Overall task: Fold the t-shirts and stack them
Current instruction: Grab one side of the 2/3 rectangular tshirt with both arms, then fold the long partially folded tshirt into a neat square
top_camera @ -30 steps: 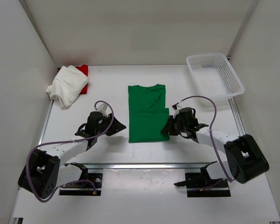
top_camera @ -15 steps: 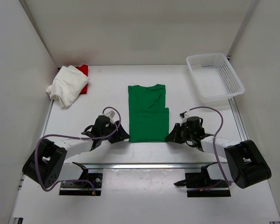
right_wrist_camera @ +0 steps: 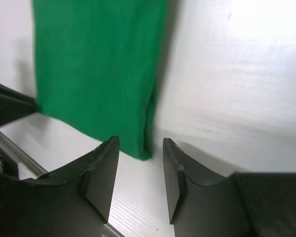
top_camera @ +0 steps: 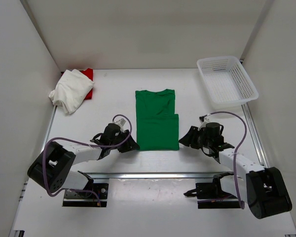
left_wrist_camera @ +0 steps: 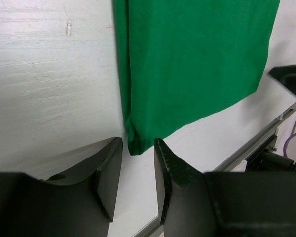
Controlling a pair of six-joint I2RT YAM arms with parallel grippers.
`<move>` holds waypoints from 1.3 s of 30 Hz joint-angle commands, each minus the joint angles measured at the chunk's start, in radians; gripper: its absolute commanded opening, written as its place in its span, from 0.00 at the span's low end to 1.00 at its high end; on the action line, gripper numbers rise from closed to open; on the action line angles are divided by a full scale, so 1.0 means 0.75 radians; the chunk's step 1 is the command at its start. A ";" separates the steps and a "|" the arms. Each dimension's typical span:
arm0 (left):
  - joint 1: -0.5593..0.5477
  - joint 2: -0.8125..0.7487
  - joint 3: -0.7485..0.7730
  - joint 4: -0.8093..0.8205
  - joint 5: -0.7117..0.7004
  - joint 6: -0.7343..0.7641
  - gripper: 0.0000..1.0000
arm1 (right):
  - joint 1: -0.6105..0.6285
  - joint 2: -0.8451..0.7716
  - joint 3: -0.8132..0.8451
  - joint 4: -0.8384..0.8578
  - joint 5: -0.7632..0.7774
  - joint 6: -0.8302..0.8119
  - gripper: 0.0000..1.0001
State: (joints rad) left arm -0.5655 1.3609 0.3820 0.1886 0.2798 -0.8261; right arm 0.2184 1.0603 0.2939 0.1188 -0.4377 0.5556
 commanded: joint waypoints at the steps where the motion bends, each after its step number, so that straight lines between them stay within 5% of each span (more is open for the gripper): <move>1: -0.021 0.028 -0.002 0.010 -0.007 0.003 0.42 | 0.079 0.071 -0.030 -0.074 0.068 -0.043 0.39; 8: -0.040 0.049 0.008 0.039 -0.003 -0.021 0.33 | 0.157 0.202 -0.048 0.032 0.025 0.022 0.34; 13: -0.027 0.026 -0.002 0.008 -0.021 -0.015 0.13 | 0.157 0.239 -0.050 0.095 0.021 0.044 0.00; 22: -0.023 -0.302 -0.070 -0.239 -0.007 0.058 0.00 | 0.416 -0.027 -0.142 -0.121 0.189 0.173 0.01; 29: -0.023 -0.757 -0.174 -0.556 0.030 -0.034 0.00 | 0.631 -0.534 -0.145 -0.457 0.301 0.392 0.00; 32: 0.032 -0.778 -0.064 -0.620 0.028 -0.015 0.00 | 0.475 -0.547 0.008 -0.504 0.212 0.258 0.01; 39: 0.097 -0.369 0.349 -0.436 -0.056 0.056 0.00 | 0.086 -0.010 0.430 -0.329 -0.003 -0.076 0.00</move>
State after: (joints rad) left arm -0.5285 1.0088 0.5343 -0.2111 0.2928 -0.8196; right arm 0.3603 0.9417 0.5152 -0.2127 -0.3786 0.6231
